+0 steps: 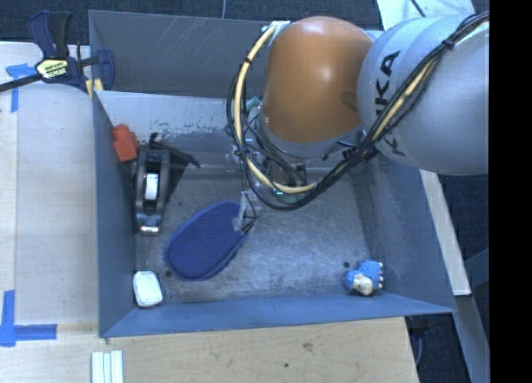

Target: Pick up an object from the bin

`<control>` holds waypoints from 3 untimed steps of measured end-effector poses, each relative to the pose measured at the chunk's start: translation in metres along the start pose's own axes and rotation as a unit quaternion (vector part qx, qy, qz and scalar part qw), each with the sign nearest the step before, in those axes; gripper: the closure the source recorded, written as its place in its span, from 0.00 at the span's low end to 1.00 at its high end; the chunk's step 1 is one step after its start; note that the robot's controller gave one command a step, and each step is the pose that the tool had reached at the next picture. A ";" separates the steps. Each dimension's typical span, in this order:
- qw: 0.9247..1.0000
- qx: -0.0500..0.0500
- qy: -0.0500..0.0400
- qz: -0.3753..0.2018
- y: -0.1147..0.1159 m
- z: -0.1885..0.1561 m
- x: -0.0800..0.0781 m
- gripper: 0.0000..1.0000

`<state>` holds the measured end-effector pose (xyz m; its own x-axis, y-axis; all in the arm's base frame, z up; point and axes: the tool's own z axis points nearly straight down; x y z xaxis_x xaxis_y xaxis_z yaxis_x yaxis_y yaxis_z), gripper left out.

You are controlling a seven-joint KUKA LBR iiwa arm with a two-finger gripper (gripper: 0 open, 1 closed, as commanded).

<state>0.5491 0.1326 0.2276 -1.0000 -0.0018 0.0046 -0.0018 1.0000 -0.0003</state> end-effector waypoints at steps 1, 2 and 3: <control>0.990 0.001 0.000 -0.138 0.022 0.160 0.006 0.00; 0.991 -0.001 -0.010 -0.136 0.023 0.154 0.001 1.00; 0.987 0.000 -0.005 -0.158 0.014 0.032 0.009 1.00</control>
Offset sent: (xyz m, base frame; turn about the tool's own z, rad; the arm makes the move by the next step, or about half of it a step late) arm -0.0062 0.0227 -0.1576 -0.2762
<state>0.5395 0.1467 0.1956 -0.9498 -0.3129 -0.0064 -0.3129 0.9498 -0.0004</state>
